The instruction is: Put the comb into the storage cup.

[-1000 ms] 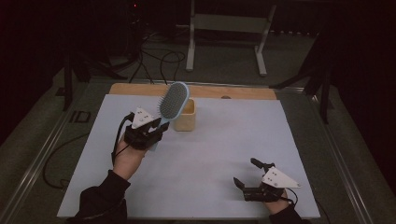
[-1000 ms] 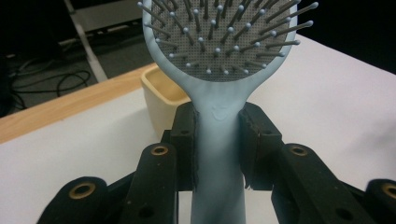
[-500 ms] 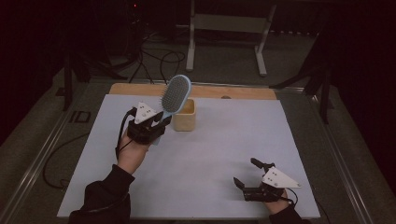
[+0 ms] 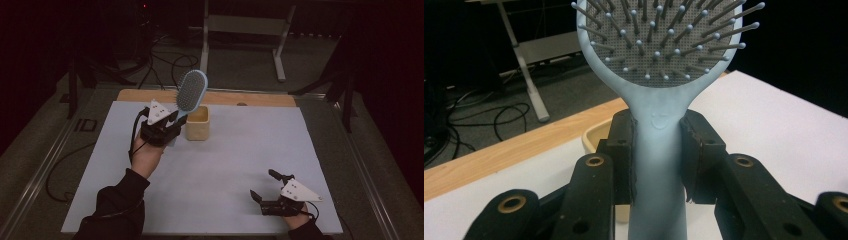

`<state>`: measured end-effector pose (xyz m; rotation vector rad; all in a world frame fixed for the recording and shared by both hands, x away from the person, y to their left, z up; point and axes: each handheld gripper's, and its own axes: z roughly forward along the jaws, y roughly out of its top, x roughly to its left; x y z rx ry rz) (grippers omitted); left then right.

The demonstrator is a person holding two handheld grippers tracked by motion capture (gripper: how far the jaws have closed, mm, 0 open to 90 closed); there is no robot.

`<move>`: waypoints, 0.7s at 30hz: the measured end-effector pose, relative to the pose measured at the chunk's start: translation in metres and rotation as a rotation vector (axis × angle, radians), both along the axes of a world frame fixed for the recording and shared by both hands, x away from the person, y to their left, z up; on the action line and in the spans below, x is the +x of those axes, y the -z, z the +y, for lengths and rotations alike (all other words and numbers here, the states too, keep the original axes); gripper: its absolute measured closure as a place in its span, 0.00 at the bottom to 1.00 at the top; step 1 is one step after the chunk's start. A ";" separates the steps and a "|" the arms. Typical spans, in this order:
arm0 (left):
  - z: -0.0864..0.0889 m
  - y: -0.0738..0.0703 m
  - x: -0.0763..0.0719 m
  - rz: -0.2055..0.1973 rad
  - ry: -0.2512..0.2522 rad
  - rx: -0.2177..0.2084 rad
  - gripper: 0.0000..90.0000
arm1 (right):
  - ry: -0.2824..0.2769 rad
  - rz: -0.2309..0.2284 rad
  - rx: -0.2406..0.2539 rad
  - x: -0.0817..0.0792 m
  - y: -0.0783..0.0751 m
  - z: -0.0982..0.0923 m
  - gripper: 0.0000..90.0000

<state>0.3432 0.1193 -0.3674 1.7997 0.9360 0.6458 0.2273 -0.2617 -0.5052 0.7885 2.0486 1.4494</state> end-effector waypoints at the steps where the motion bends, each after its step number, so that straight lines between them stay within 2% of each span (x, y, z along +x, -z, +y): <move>1: -0.001 -0.001 0.001 -0.002 0.000 -0.010 0.78 | -0.001 -0.004 -0.001 0.000 0.000 0.000 0.08; 8: -0.008 -0.009 0.010 -0.028 0.003 -0.026 0.78 | -0.001 -0.003 0.002 0.000 0.000 -0.001 0.08; 16: -0.015 -0.014 0.024 -0.034 0.015 -0.053 0.78 | 0.001 0.000 0.009 0.000 0.000 -0.001 0.08; 21: -0.018 -0.014 0.033 -0.028 0.013 -0.088 0.78 | 0.000 -0.003 0.010 0.001 0.000 -0.001 0.08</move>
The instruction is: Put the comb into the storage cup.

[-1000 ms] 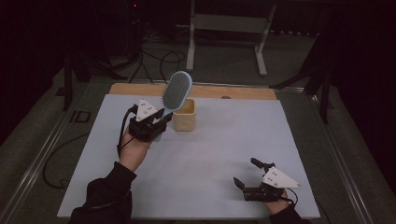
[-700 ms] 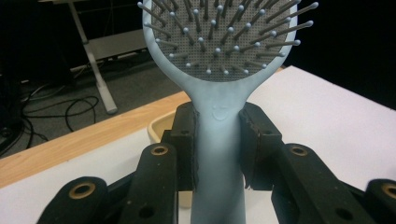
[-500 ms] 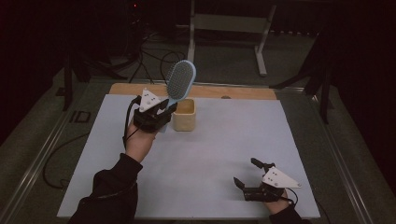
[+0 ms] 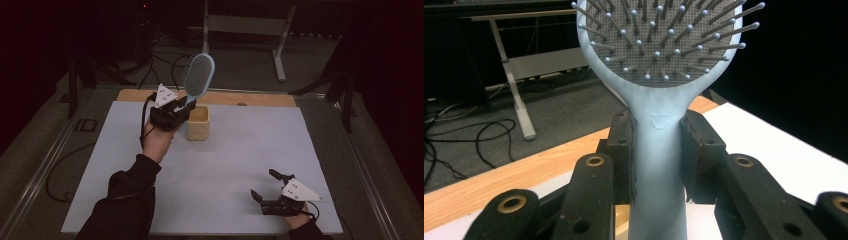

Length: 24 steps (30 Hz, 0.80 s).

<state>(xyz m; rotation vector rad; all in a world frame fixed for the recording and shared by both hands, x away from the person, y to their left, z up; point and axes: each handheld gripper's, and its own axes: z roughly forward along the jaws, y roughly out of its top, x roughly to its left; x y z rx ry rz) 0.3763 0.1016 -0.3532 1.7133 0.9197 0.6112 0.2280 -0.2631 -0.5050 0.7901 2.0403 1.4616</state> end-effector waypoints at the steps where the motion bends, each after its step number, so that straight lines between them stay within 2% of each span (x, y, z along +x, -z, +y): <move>1: 0.000 0.000 0.002 0.001 0.000 -0.006 0.78 | 0.000 0.001 -0.001 0.000 0.000 0.000 0.08; 11: -0.004 0.004 0.018 -0.014 0.027 -0.043 0.78 | 0.001 -0.001 0.004 0.000 0.000 -0.001 0.08; 15: -0.006 0.005 0.025 0.012 0.020 -0.062 0.78 | 0.001 -0.001 0.002 0.000 0.000 -0.001 0.08; 24: -0.008 0.007 0.041 -0.012 0.014 -0.093 0.78 | -0.001 0.000 0.007 0.000 0.000 -0.001 0.08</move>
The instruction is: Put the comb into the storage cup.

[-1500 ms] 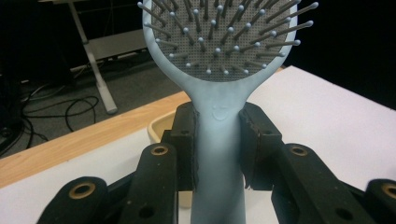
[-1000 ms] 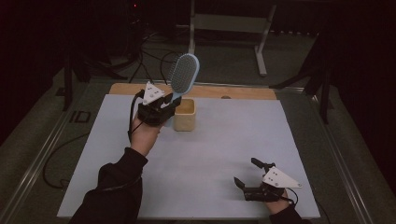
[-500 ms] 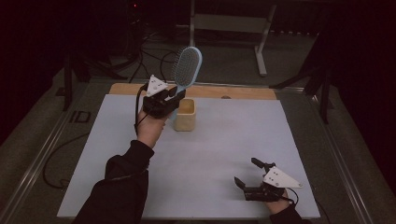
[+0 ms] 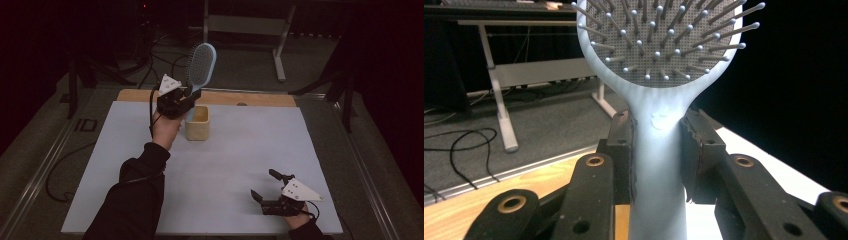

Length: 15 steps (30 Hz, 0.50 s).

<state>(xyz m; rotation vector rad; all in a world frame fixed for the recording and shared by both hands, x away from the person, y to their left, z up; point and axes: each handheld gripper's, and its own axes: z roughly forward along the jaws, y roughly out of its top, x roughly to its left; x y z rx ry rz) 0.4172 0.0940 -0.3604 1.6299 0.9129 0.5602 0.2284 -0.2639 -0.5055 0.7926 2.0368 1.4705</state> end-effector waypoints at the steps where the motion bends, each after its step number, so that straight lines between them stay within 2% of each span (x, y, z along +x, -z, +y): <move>1: -0.001 0.000 0.002 0.003 -0.003 -0.002 0.78 | 0.000 0.000 0.000 0.000 0.000 0.000 0.08; 8: -0.007 0.007 0.013 0.005 -0.003 -0.001 0.78 | -0.005 -0.003 0.002 0.000 0.000 0.000 0.08; 10: -0.007 0.009 0.017 0.005 0.009 -0.015 0.78 | -0.004 0.002 0.005 0.000 0.000 -0.001 0.08; 15: -0.009 0.014 0.022 0.003 -0.008 -0.005 0.78 | -0.004 0.003 0.011 0.000 0.000 -0.001 0.08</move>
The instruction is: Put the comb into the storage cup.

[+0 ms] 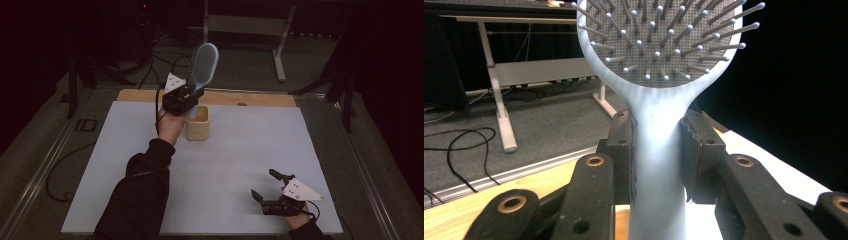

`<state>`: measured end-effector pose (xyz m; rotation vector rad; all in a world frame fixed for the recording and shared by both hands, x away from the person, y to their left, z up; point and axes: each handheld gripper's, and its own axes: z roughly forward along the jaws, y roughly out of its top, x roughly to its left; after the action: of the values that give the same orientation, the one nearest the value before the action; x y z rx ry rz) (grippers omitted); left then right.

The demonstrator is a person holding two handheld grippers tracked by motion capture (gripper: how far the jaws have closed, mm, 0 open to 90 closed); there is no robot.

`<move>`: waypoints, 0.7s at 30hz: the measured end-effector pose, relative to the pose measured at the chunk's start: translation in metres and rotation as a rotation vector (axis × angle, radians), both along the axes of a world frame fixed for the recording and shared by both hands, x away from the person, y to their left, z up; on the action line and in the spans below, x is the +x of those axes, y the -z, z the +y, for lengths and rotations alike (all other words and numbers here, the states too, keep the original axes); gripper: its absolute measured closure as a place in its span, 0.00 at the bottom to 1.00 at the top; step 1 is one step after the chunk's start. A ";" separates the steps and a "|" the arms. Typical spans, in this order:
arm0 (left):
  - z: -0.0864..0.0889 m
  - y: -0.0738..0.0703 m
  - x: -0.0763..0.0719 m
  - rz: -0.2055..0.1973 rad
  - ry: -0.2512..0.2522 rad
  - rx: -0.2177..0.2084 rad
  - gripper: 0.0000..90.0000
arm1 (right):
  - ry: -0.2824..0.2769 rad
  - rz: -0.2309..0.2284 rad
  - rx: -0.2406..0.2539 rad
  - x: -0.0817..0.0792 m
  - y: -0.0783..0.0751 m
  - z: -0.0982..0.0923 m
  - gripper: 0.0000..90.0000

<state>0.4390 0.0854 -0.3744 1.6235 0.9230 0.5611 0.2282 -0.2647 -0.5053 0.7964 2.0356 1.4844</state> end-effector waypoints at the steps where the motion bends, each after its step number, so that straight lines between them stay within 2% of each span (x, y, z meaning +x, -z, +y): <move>1: 0.001 0.001 0.001 -0.001 0.001 -0.002 0.78 | 0.000 0.000 0.000 0.000 0.000 0.000 0.08; 9: 0.005 0.007 0.012 -0.020 0.013 -0.061 0.78 | -0.004 0.000 0.002 0.000 0.000 0.000 0.08; 13: 0.002 0.012 0.017 -0.031 0.015 -0.046 0.78 | -0.004 0.002 0.005 0.000 0.000 0.000 0.08; 17: 0.001 0.019 0.022 -0.040 0.027 -0.056 0.78 | -0.003 0.001 0.005 0.000 0.000 -0.001 0.08; 21: 0.000 0.025 0.027 -0.032 0.027 -0.079 0.78 | -0.003 0.001 0.009 0.000 -0.001 -0.002 0.08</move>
<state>0.4663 0.0850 -0.3990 1.5491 0.8877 0.5245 0.2278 -0.2664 -0.5046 0.7976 2.0330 1.4957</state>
